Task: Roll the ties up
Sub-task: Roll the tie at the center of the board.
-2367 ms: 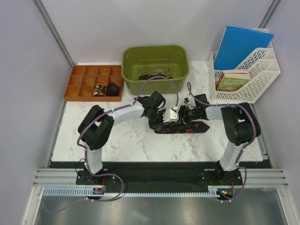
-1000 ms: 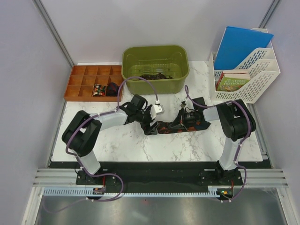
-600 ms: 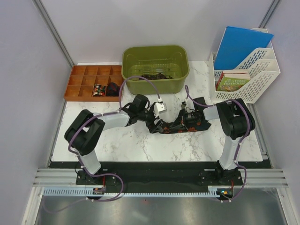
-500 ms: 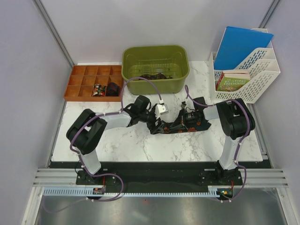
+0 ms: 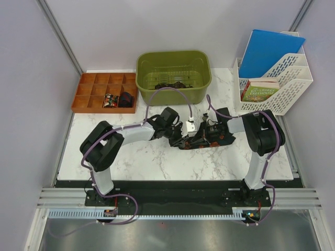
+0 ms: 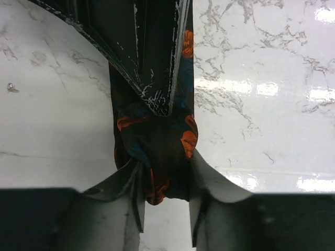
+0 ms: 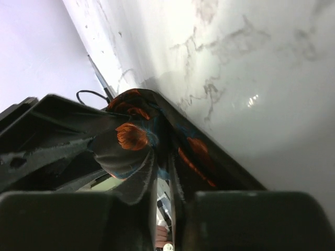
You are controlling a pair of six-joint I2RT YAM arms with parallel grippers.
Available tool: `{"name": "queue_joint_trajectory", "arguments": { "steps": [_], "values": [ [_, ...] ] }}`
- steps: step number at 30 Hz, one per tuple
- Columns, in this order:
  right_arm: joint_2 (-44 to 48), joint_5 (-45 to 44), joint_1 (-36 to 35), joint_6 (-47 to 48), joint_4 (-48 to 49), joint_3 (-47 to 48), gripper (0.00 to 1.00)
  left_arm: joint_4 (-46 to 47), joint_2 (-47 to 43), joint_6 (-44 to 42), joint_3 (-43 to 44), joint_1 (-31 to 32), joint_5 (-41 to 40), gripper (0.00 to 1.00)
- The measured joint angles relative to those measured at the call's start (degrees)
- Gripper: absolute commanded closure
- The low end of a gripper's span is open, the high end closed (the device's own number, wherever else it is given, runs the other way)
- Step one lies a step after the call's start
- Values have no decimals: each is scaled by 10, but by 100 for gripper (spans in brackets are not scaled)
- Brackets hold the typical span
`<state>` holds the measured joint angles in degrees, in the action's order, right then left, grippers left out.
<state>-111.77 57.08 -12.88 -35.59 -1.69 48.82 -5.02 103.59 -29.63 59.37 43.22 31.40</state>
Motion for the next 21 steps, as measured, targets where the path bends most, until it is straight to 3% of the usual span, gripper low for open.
{"name": "queue_joint_trajectory", "arguments": {
  "steps": [7, 14, 21],
  "values": [
    [29, -47, 5, 31, -67, 27, 55, -156, 42, -29, 112, 17, -54, 78],
    [79, -64, 9, 38, -85, 35, 52, -257, 89, -37, 194, 23, -80, 75],
    [84, -64, 8, -31, 3, -28, 51, -307, 118, -37, 240, 26, -84, 74]
  ]
}}
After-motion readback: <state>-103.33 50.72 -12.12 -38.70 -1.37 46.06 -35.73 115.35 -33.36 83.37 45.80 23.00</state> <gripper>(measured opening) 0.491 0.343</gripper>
